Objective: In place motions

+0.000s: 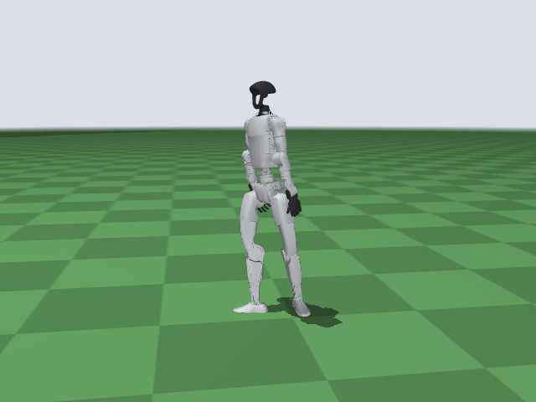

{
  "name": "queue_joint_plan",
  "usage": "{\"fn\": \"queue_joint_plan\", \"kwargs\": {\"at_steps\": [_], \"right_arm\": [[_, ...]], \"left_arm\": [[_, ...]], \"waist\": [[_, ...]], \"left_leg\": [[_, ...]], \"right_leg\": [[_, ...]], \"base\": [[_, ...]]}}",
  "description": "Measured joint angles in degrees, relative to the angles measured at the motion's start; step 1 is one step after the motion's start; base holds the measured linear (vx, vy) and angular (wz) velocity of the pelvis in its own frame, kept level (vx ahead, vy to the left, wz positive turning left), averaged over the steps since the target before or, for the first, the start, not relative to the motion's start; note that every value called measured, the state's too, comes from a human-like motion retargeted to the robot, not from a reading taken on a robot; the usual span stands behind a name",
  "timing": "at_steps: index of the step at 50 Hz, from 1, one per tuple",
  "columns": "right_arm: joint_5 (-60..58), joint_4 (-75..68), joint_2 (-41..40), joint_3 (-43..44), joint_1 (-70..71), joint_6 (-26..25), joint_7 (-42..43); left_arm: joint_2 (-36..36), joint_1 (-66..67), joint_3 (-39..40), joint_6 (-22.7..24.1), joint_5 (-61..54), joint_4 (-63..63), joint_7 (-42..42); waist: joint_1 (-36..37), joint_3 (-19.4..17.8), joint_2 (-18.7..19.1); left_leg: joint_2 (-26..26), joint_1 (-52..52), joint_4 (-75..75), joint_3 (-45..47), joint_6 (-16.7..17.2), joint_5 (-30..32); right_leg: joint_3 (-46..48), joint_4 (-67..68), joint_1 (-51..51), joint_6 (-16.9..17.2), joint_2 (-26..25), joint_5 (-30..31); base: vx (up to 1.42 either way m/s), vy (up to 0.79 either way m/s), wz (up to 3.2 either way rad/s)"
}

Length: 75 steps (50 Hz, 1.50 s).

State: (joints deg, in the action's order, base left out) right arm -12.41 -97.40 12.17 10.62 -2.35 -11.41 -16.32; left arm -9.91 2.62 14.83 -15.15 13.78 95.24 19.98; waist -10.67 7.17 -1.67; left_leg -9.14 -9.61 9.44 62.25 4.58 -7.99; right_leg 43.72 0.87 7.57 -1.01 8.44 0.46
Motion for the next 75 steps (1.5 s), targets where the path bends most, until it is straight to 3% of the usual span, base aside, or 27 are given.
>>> {"fn": "queue_joint_plan", "kwargs": {"at_steps": [3, 5, 7, 10, 13, 15, 18, 20, 21, 22, 23, 24, 25, 27, 35, 42, 46, 50, 52, 53, 57, 60, 62, 65, 67, 70, 75], "right_arm": [[-2.8, 0.5, -0.9, -0.6, -0.1, -0.5, -0.2], [-5.2, 1.7, -1.3, -1.2, 0.0, -0.4, -0.4], [-6.8, 2.7, -1.4, -2.5, 0.0, -0.2, -0.8], [-8.6, 3.5, -1.4, -3.6, 0.6, -0.4, -0.5], [-10.4, 5.1, -1.7, -4.1, 1.2, -0.4, -0.5], [-11.1, 6.6, -1.8, -4.6, 1.6, -0.3, -1.0], [-11.7, 8.6, -2.1, -4.7, 2.3, -0.1, -2.1], [-11.6, 9.4, -2.1, -4.7, 2.6, 0.1, -2.8], [-11.2, 9.4, -2.1, -4.6, 2.9, 0.1, -3.1], [-10.7, 9.3, -2.1, -4.7, 3.3, 0.1, -3.4], [-10.0, 9.4, -2.2, -4.9, 3.8, -0.2, -3.4], [-9.1, 9.4, -2.4, -5.2, 4.2, -0.3, -3.3], [-8.2, 9.5, -2.6, -5.5, 4.5, -0.3, -3.1], [-6.7, 9.4, -2.6, -6.1, 4.9, -0.2, -3.4], [-8.7, 10.9, -2.0, -7.9, 4.6, 0.1, -3.0], [-7.0, 9.7, -2.2, -9.0, 4.2, 0.6, -3.5], [-7.1, 8.1, -2.3, -9.2, 2.9, 0.6, -3.6], [-9.0, 8.4, -2.0, -9.1, 2.3, 0.6, -2.9], [-9.0, 9.1, -1.6, -9.0, 2.5, 0.7, -2.0], [-8.7, 9.5, -1.4, -9.1, 2.7, 0.8, -1.8], [-6.3, 11.4, -0.3, -7.6, 4.1, 0.8, -2.1], [-6.1, 13.0, 0.5, -5.7, 4.4, 0.9, -2.0], [-7.2, 13.9, 0.7, -4.5, 3.8, 0.8, -1.3], [-8.5, 14.3, 0.7, -3.5, 1.8, 0.9, 0.0], [-8.6, 13.4, 0.3, -4.0, 0.5, 1.0, 0.0], [-8.7, 10.4, -0.8, -5.3, -0.3, 0.7, -0.8], [-9.3, 6.9, -2.9, -5.1, -1.0, -0.2, -0.8]], "left_arm": [[0.2, -1.1, 0.6, 0.2, -2.5, -2.3, 1.7], [0.3, -3.3, 0.8, 0.2, -4.3, -2.9, 1.5], [0.8, -5.5, 1.0, 0.2, -4.8, -3.4, 1.7], [2.6, -7.5, 0.2, 0.7, -4.9, -5.9, 2.6], [4.4, -8.4, -1.7, 2.6, -4.6, -9.1, 3.4], [5.1, -8.5, -3.2, 3.9, -3.2, -11.2, 4.2], [5.5, -8.5, -5.4, 4.9, 0.3, -12.7, 4.6], [5.6, -8.4, -6.7, 5.2, 2.6, -12.6, 4.5], [5.6, -8.5, -7.3, 5.2, 3.7, -12.2, 4.7], [5.6, -8.7, -7.7, 5.1, 4.7, -11.8, 5.0], [5.5, -9.0, -7.8, 5.0, 5.7, -11.5, 5.4], [5.3, -9.2, -7.9, 4.9, 6.4, -11.4, 5.7], [5.1, -9.3, -8.1, 4.8, 7.0, -11.4, 5.8], [4.7, -9.1, -8.4, 5.0, 7.5, -11.5, 6.1], [5.2, -4.6, -4.5, 3.6, 4.6, -9.7, 6.2], [1.9, -2.7, -2.2, 2.2, 6.7, -7.8, 6.7], [-0.6, -3.0, -2.3, 0.5, 7.7, -6.2, 4.9], [-0.9, -3.5, -0.3, 0.1, 4.6, -5.3, 3.6], [-0.8, -3.8, 0.4, 0.4, 2.6, -5.5, 4.5], [-0.7, -4.0, 0.5, 0.5, 1.9, -5.7, 5.0], [0.4, -6.6, 0.4, 0.7, 1.2, -7.3, 4.0], [2.0, -8.1, -0.3, 1.9, -0.6, -7.8, 2.9], [3.1, -8.2, -0.6, 2.3, -1.6, -7.8, 3.8], [4.3, -7.7, -0.5, 2.2, -2.9, -7.2, 4.6], [4.5, -7.2, 0.3, 2.1, -4.5, -6.8, 3.4], [4.3, -6.6, 2.4, 2.4, -6.8, -6.4, 1.9], [3.8, -6.2, 3.6, 2.1, -7.4, -6.1, 1.4]], "waist": [[0.8, -0.3, -5.2], [-0.1, -1.5, -5.3], [0.2, -2.5, -4.5], [4.1, -3.6, -4.9], [6.1, -4.1, -5.3], [6.4, -4.3, -3.9], [6.2, -4.4, 0.5], [5.4, -4.0, 2.3], [3.5, -3.5, 3.5], [2.1, -3.0, 4.3], [1.5, -2.7, 4.4], [2.1, -3.3, 4.4], [3.2, -4.2, 4.6], [2.4, -4.4, 3.9], [6.1, -3.3, 6.1], [6.1, -3.9, 8.4], [6.7, -5.0, 6.8], [8.3, -5.9, 5.9], [8.9, -6.4, 5.8], [9.9, -6.8, 5.9], [17.2, -9.9, 5.4], [19.3, -11.3, 4.9], [18.7, -11.1, 5.0], [16.9, -9.5, 4.7], [16.5, -8.5, 3.2], [15.3, -7.3, 0.4], [17.0, -5.6, -2.7]], "left_leg": [[-4.8, 4.6, 17.2, -4.9, -9.4, 3.2], [-10.3, 11.9, 31.1, -16.5, -16.4, 3.2], [-10.4, 18.0, 37.5, -28.4, -17.5, 2.5], [-2.7, 23.1, 38.6, -41.6, -15.6, -1.7], [0.9, 23.1, 32.8, -41.9, -15.0, -6.7], [3.4, 22.2, 25.0, -42.8, -12.5, -6.1], [5.1, 19.5, 9.3, -41.6, -6.6, -0.5], [7.4, 19.0, 2.2, -39.7, -10.3, 0.6], [8.1, 19.3, 2.8, -42.8, -9.4, -1.2], [7.5, 19.0, 3.2, -41.8, -8.6, -2.8], [4.2, 17.6, 3.1, -32.4, -8.2, -3.8], [5.0, 18.0, 2.8, -35.6, -7.9, -2.9], [7.9, 19.4, 2.5, -45.0, -7.5, -1.2], [5.2, 16.8, 1.9, -35.2, -6.6, -2.2], [7.3, 16.9, -2.0, -41.2, -5.8, -1.6], [6.0, 20.2, -1.2, -50.0, -3.4, 0.0], [8.3, 20.6, -0.9, -58.6, -1.8, 2.1], [10.5, 22.0, -1.1, -65.0, 0.5, 4.8], [12.0, 23.4, -1.2, -67.4, 1.7, 6.4], [12.3, 24.2, -1.3, -67.8, 2.1, 7.0], [12.3, 26.7, -3.7, -61.5, 3.0, 5.2], [8.9, 27.3, -6.1, -44.6, 6.2, 1.0], [5.8, 27.2, -5.9, -31.2, 10.4, 1.2], [2.5, 25.0, -3.8, -13.8, 10.4, 3.8], [1.3, 22.6, -1.2, -9.4, 7.6, 4.0], [-0.2, 21.8, 4.8, -12.6, 2.8, 2.6], [0.9, 17.3, 7.3, -10.9, -0.1, 2.0]], "right_leg": [[-5.5, 2.5, 1.1, 2.1, 6.2, -0.1], [-6.0, 1.5, 0.1, 1.8, 5.0, -0.2], [-7.8, 0.7, -0.3, 1.1, 3.1, 0.1], [-13.6, 0.7, 0.4, 0.6, 2.6, 1.0], [-18.6, 0.9, 1.3, 0.7, 2.7, 1.6], [-20.8, 0.8, 1.6, 0.8, 1.4, 1.9], [-22.4, 0.2, 1.1, 1.2, -3.0, 2.3], [-23.0, -0.1, 0.5, 1.8, -4.4, 2.4], [-21.7, -0.1, 0.6, 2.0, -4.7, 2.4], [-20.8, 0.0, 0.9, 2.2, -4.8, 2.3], [-20.9, 0.2, 1.5, 2.4, -4.3, 2.4], [-21.7, 0.1, 1.4, 2.4, -4.6, 2.6], [-23.0, 0.0, 0.9, 2.4, -5.3, 2.8], [-22.0, 0.3, 0.6, 2.6, -4.2, 2.6], [-19.5, 3.9, 0.0, 1.1, -4.9, -1.6], [-9.6, 11.8, -2.1, -0.5, -4.9, -7.4], [-19.7, 15.4, -2.4, -2.3, -6.3, -8.8], [-36.8, 17.0, -1.3, 0.4, -9.8, -10.3], [-38.4, 15.8, -1.9, 2.2, -10.6, -10.7], [-35.1, 15.0, -2.4, 0.6, -10.3, -11.2], [-21.7, 12.5, -4.7, -0.2, -7.7, -11.8], [-11.2, 9.9, -6.4, 0.8, -5.4, -11.6], [-3.0, 8.8, -7.9, 1.4, -5.0, -12.2], [9.0, 6.5, -10.0, 2.9, -4.3, -12.4], [14.2, 4.9, -11.8, 4.2, -4.1, -12.6], [21.1, 3.8, -13.6, 6.1, -2.9, -12.7], [31.6, 3.7, -16.5, 8.5, -1.7, -11.1]], "base": [[0.07, -0.3, -1.44], [0.0, -0.28, -0.92], [0.04, -0.17, -1.11], [0.05, -0.1, -1.79], [0.06, 0.01, -1.51], [0.11, 0.04, -1.14], [0.13, 0.07, -0.9], [0.16, 0.09, -0.29], [0.13, 0.09, 0.48], [0.04, 0.08, 0.66], [-0.02, 0.06, 0.03], [-0.05, 0.06, -0.64], [0.0, 0.08, -0.46], [0.06, 0.1, 0.19], [0.08, 0.17, 0.28], [0.01, 0.12, 1.61], [0.04, 0.07, 2.65], [-0.09, 0.07, 2.69], [-0.22, 0.09, 2.52], [-0.29, 0.08, 2.12], [-0.53, 0.07, 1.97], [-0.54, 0.06, 3.14], [-0.39, 0.14, 3.92], [-0.21, 0.11, 3.97], [-0.1, 0.15, 3.4], [-0.03, 0.14, 3.2], [0.04, 0.21, 2.73]]}}
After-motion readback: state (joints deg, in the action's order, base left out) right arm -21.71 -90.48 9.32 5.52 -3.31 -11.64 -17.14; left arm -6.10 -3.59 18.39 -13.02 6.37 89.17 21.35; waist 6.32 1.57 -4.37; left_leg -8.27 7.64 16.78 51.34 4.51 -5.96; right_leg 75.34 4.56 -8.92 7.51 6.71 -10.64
